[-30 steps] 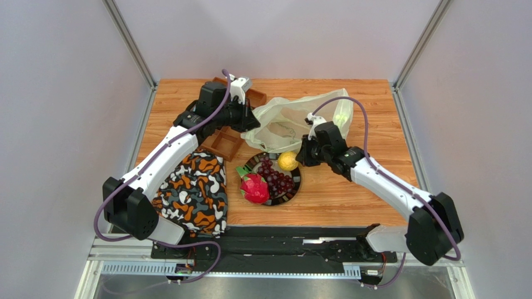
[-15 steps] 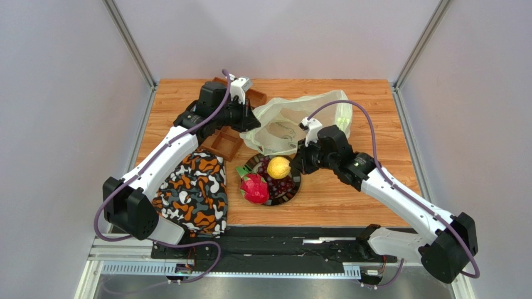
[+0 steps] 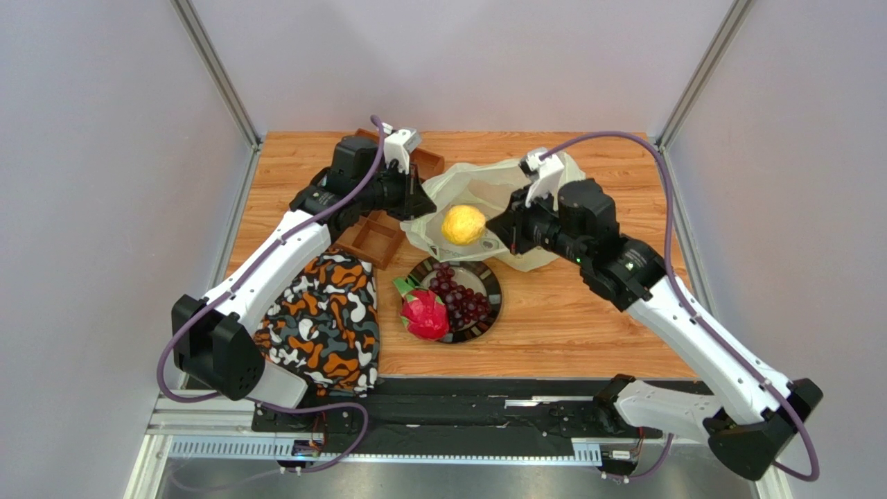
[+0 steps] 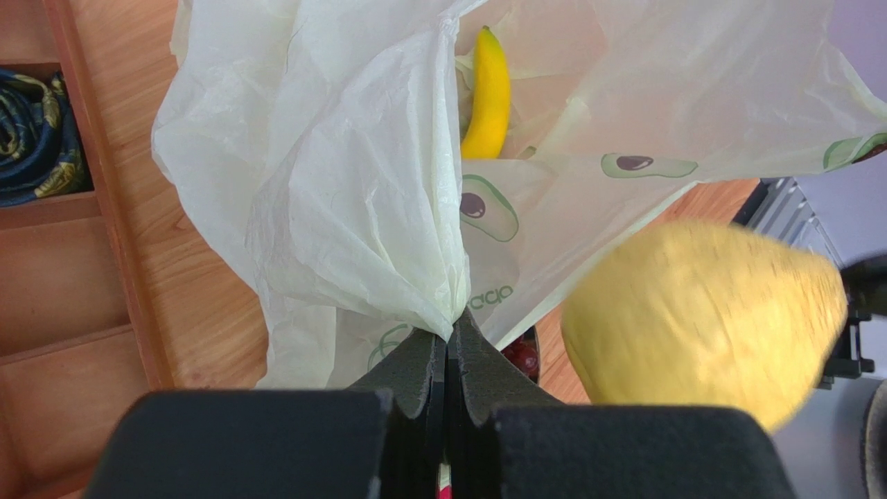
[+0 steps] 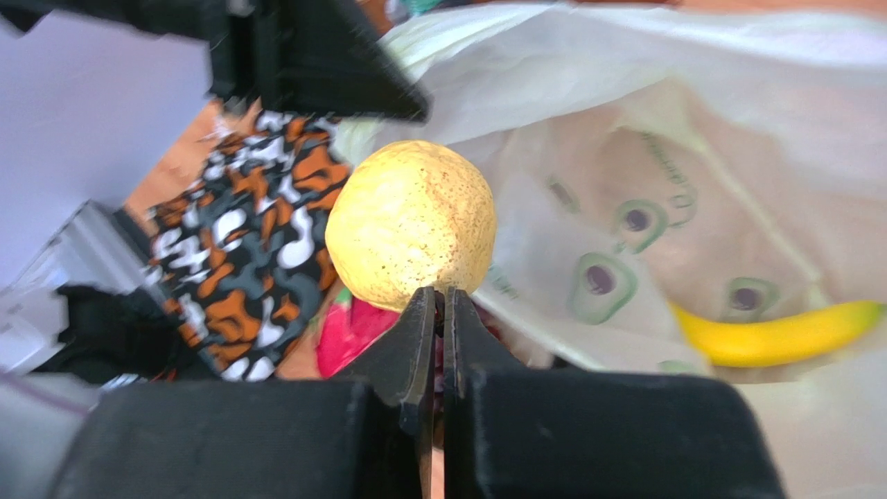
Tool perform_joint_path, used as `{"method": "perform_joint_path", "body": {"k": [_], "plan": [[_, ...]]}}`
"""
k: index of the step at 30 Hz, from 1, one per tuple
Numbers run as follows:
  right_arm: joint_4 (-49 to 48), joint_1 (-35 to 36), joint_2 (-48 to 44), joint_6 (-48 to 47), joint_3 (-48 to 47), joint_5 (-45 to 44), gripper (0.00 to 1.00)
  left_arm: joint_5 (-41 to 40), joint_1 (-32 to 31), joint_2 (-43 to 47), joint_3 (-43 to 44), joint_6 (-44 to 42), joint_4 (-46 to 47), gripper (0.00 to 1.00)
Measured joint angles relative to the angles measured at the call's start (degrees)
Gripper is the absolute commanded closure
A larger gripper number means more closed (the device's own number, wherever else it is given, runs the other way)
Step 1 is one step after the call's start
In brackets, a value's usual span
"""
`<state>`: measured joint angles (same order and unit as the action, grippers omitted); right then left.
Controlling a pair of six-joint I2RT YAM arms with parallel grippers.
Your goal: Place the fruits into the plastic bag
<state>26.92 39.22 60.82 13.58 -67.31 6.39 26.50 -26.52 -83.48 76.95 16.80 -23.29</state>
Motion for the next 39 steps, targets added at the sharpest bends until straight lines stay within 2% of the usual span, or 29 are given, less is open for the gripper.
{"method": "perform_joint_path", "body": {"k": [5, 13, 25, 36, 39], "plan": [[1.7, 0.0, 8.6, -2.9, -7.2, -10.1, 1.0, 0.0, 0.0, 0.0, -0.5, 0.0, 0.0, 1.0], [5.4, 0.0, 23.5, -6.2, -15.4, -18.3, 1.0, 0.0, 0.0, 0.0, -0.6, 0.0, 0.1, 1.0], [7.1, -0.8, 37.5, -7.9, -17.4, -23.9, 1.0, 0.0, 0.0, 0.1, -0.9, 0.0, 0.0, 1.0], [7.1, -4.6, 42.2, -7.6, -16.5, -23.8, 1.0, 0.0, 0.0, 0.3, -1.3, 0.0, 0.0, 1.0], [7.1, -5.0, 43.8, -7.0, -16.5, -22.3, 0.94, 0.0, 0.0, 0.3, -1.3, 0.0, 0.0, 1.0]]}}
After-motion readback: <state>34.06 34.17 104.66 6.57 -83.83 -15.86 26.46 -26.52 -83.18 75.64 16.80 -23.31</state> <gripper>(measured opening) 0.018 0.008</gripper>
